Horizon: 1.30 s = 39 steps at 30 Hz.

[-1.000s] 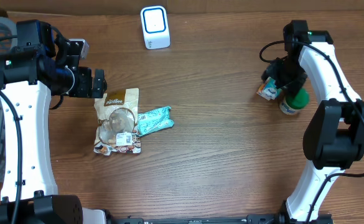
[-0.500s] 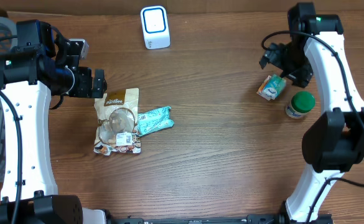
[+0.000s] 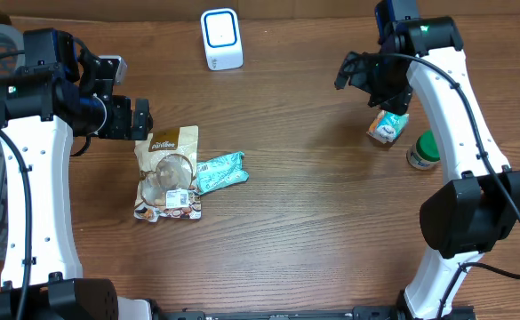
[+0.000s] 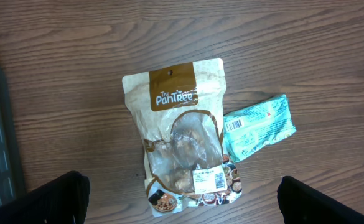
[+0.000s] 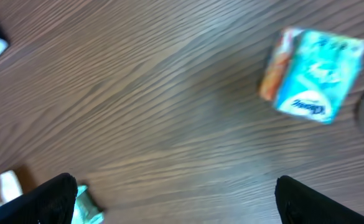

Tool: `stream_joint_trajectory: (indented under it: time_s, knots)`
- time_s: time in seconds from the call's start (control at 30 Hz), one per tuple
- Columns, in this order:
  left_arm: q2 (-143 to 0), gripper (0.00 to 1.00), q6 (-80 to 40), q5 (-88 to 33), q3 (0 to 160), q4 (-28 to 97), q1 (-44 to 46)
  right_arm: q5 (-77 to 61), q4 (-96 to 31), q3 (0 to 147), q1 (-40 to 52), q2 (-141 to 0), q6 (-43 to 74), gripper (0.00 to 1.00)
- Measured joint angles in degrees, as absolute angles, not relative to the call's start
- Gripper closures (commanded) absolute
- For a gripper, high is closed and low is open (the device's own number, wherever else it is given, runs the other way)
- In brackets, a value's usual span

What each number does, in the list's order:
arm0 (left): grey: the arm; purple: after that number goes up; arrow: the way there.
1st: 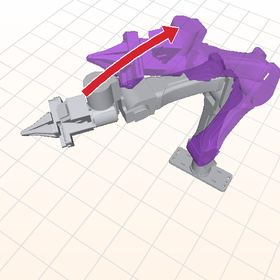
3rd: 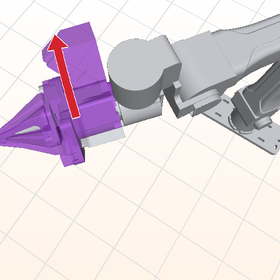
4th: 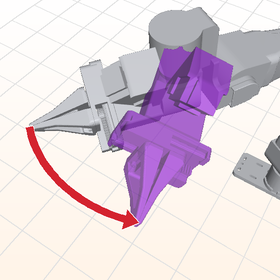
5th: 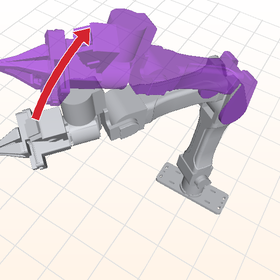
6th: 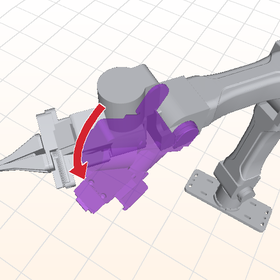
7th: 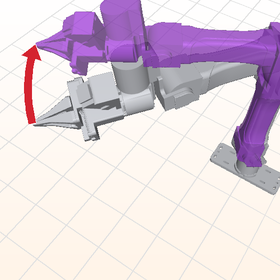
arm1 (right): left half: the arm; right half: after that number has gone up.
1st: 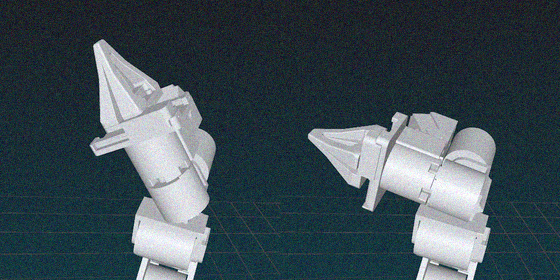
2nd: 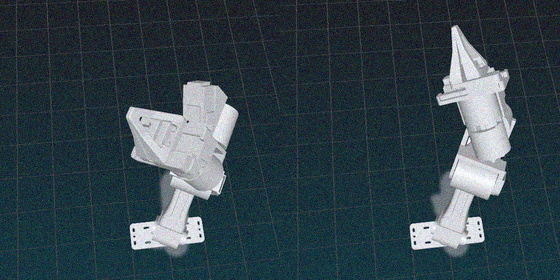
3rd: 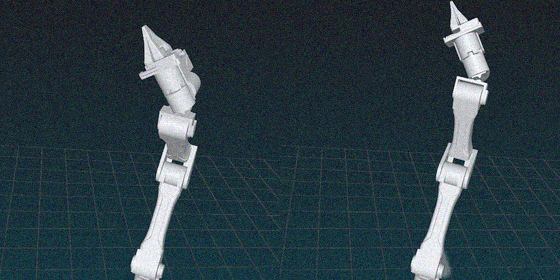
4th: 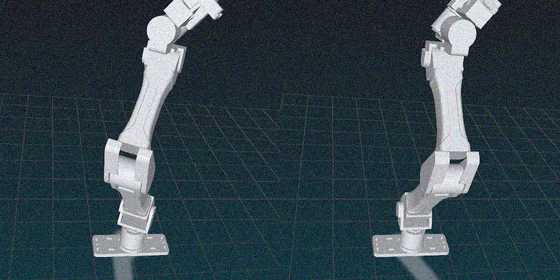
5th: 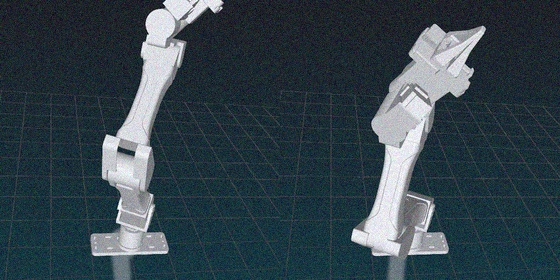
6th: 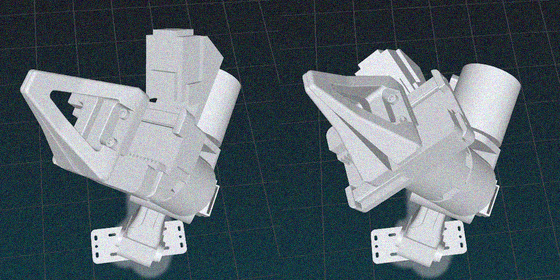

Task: Scan the item barcode
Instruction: 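Reach the right gripper left toward the green packet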

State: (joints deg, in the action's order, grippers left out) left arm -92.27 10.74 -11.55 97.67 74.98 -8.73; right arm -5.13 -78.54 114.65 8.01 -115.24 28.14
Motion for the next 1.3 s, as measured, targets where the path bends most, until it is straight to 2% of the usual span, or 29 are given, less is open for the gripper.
stream_joint_trajectory:
  time_s: [0.3, 0.77, 1.2, 1.3]
  knots:
    - [-92.27, 0.01, 10.74, -11.57, 97.67, 74.98, -8.73, -11.40, -79.13, 114.65, 10.46, -115.24, 25.89, 0.00]
    - [-92.27, 0.00, 10.74, -11.55, 97.67, 74.94, -8.73, -12.51, -76.71, 112.18, 21.02, -115.24, 23.07, 0.01]
    - [-92.27, 0.01, 10.74, -11.55, 97.67, 74.98, -8.73, -17.32, -61.73, 98.98, 29.54, -115.35, 23.83, 0.16]
    - [-92.27, 0.00, 10.74, -11.55, 97.67, 74.96, -8.73, -17.72, -59.05, 96.66, 31.38, -115.37, 24.84, 0.23]
